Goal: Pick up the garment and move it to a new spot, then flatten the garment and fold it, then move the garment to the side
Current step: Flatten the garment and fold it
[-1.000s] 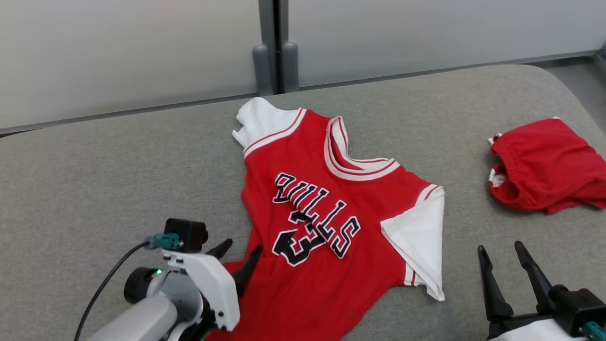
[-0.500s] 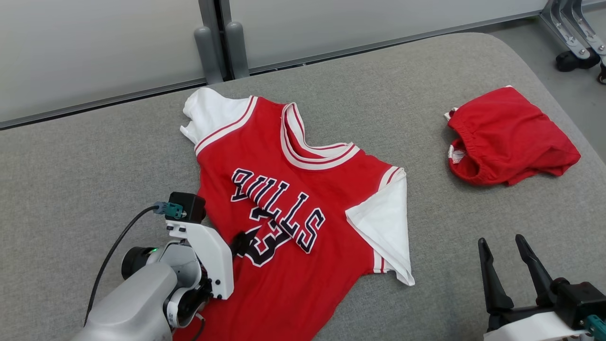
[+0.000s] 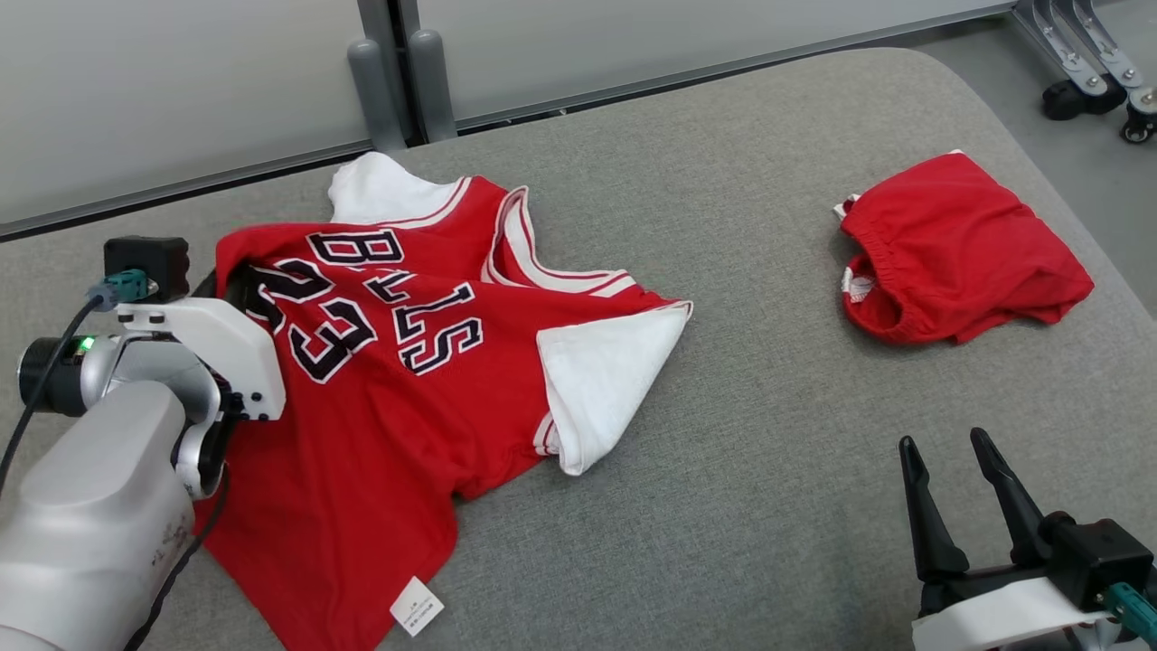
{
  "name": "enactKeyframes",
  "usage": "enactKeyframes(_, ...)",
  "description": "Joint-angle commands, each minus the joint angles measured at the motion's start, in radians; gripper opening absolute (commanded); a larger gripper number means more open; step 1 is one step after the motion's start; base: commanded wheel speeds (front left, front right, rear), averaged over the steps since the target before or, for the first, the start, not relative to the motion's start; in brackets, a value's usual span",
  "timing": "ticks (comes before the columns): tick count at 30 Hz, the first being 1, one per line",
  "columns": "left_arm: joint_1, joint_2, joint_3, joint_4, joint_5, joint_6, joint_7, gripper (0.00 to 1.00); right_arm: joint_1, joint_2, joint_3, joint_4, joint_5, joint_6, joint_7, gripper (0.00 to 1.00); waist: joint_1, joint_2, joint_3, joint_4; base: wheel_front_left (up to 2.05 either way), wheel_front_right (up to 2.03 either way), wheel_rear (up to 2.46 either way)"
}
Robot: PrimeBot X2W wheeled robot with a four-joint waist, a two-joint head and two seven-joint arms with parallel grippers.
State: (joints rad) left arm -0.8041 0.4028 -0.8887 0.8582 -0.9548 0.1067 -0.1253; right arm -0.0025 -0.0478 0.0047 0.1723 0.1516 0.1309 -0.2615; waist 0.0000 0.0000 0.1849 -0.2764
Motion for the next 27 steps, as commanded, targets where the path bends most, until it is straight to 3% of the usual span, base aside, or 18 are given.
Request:
enactKeyframes(1, -0.018, 0.003, -0.005, 0.027, 0.013, -0.009, -0.011, 0.00, -0.010, -0.006, -0.003, 0.001, 0.002, 0.000, -0.006, 1.00, 0.0000, 0.0000, 0.000, -0.006, 0.00, 0.00, 0.00)
enactKeyframes(2, -0.026, 0.007, -0.008, 0.045, 0.015, -0.026, -0.014, 0.00, -0.009, -0.006, -0.003, 0.002, 0.003, 0.000, -0.006, 1.00, 0.0000, 0.0000, 0.001, -0.009, 0.00, 0.00, 0.00)
enactKeyframes(3, -0.029, 0.008, -0.009, 0.069, 0.009, -0.039, -0.005, 0.22, -0.008, -0.006, -0.002, 0.004, 0.004, 0.000, -0.006, 1.00, 0.0000, 0.0000, -0.001, -0.013, 0.00, 0.00, 0.00)
enactKeyframes(4, -0.032, 0.012, -0.019, 0.089, 0.014, -0.053, 0.008, 1.00, -0.007, -0.006, -0.001, 0.006, 0.004, 0.000, -0.006, 1.00, 0.0000, 0.0000, -0.002, -0.018, 0.00, 0.00, 0.00)
enactKeyframes(5, -0.038, 0.013, -0.018, 0.101, 0.014, -0.062, 0.013, 1.00, -0.006, -0.006, -0.003, 0.007, 0.009, 0.000, -0.006, 1.00, 0.0000, 0.0000, -0.003, -0.023, 0.00, 0.00, 0.00)
enactKeyframes(8, -0.041, 0.015, 0.014, 0.124, -0.013, -0.032, -0.016, 1.00, 0.005, -0.006, -0.016, 0.002, 0.016, 0.000, -0.006, 1.00, 0.0000, 0.0000, -0.008, -0.032, 0.00, 0.00, 0.00)
enactKeyframes(10, -0.015, 0.016, 0.027, 0.114, -0.018, 0.000, -0.030, 1.00, 0.018, -0.006, -0.027, 0.000, 0.014, 0.000, -0.006, 1.00, 0.0000, 0.0000, -0.014, -0.033, 0.00, 0.00, 0.00)
enactKeyframes(12, 0.029, 0.010, 0.041, 0.052, -0.035, 0.054, -0.043, 1.00, 0.035, -0.006, -0.047, -0.007, 0.014, 0.000, -0.006, 1.00, 0.0000, 0.0000, -0.018, -0.027, 0.00, 0.00, 0.00)
enactKeyframes(14, 0.051, -0.011, 0.042, -0.038, -0.040, 0.081, -0.053, 1.00, 0.045, -0.006, -0.057, -0.012, 0.017, 0.000, -0.006, 1.00, 0.0000, 0.0000, -0.014, -0.017, 0.00, 0.00, 0.00)
enactKeyframes(20, 0.134, -0.080, -0.031, -0.350, -0.043, 0.112, 0.027, 1.00, 0.021, -0.006, -0.037, -0.015, 0.026, 0.000, -0.006, 1.00, 0.0000, 0.0000, 0.015, -0.009, 0.00, 0.00, 0.00)
enactKeyframes(23, 0.151, -0.119, -0.077, -0.419, -0.048, 0.121, 0.093, 1.00, -0.005, -0.006, -0.018, -0.015, 0.032, 0.000, -0.006, 1.00, 0.0000, 0.0000, 0.038, -0.025, 0.00, 0.00, 0.00)
enactKeyframes(27, 0.143, -0.142, -0.121, -0.409, -0.050, 0.113, 0.163, 1.00, -0.026, -0.005, -0.012, -0.010, 0.041, 0.000, -0.006, 1.00, 0.0000, 0.0000, 0.060, -0.054, 0.00, 0.00, 0.00)
